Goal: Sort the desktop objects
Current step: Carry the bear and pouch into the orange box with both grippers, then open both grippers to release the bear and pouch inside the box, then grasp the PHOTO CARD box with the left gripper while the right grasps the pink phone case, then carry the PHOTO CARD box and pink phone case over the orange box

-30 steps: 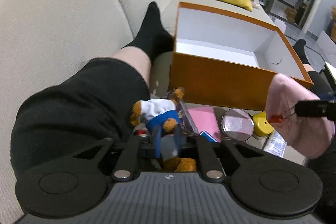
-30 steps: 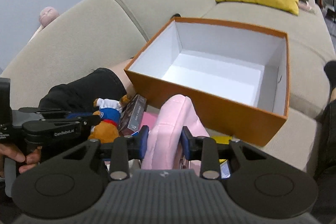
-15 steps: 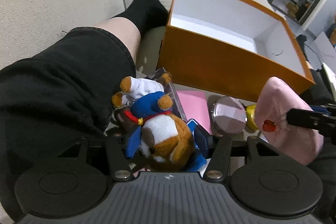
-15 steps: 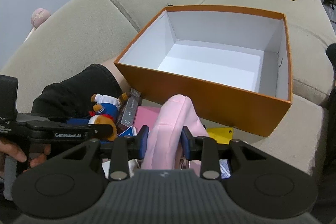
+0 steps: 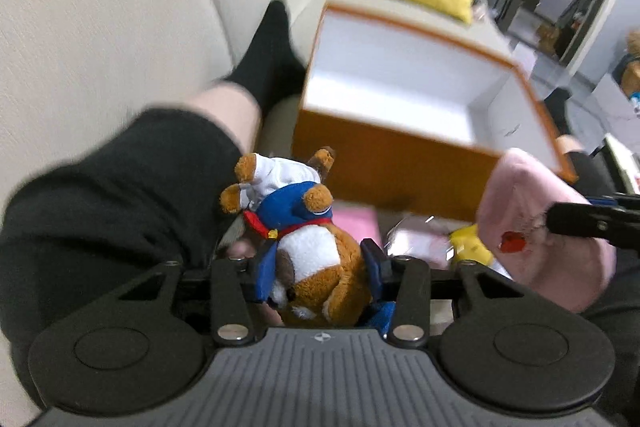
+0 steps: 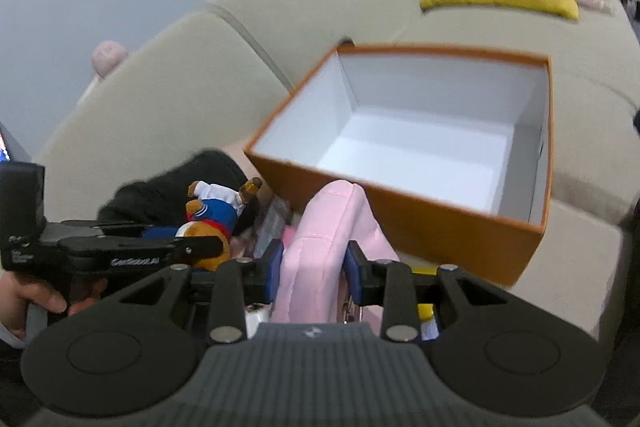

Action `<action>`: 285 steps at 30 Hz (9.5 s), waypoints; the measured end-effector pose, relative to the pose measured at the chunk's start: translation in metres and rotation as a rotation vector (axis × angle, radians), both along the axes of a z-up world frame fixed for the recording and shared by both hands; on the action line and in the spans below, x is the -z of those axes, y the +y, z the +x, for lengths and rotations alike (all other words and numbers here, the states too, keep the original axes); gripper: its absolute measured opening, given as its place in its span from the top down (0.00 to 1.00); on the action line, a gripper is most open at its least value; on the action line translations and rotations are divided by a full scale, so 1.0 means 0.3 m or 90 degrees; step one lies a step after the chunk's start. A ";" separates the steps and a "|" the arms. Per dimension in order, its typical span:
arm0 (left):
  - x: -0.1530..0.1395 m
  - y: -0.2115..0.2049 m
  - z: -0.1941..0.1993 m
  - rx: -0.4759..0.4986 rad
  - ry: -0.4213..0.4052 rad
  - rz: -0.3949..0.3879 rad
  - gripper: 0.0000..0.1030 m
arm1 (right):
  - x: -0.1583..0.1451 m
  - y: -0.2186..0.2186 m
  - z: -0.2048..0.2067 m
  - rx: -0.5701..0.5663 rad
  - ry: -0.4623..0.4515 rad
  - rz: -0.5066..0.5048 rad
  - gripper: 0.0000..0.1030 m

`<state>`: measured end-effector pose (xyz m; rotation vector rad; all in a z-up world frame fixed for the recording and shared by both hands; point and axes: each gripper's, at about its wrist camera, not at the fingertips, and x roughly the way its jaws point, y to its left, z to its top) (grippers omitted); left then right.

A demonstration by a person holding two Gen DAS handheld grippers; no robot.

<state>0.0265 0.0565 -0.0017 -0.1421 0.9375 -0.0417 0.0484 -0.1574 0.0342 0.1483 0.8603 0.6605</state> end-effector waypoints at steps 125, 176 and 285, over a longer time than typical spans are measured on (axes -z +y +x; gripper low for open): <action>0.144 -0.490 0.720 0.428 0.031 0.009 0.39 | 0.096 -0.120 0.622 -0.070 -0.083 -0.332 0.83; 0.211 -0.027 0.156 0.016 0.072 0.050 0.34 | 0.472 0.222 0.120 -0.037 0.213 0.001 0.60; -0.072 -0.220 0.530 0.191 -0.042 -0.015 0.75 | 0.003 -0.028 0.467 0.147 -0.021 -0.093 0.82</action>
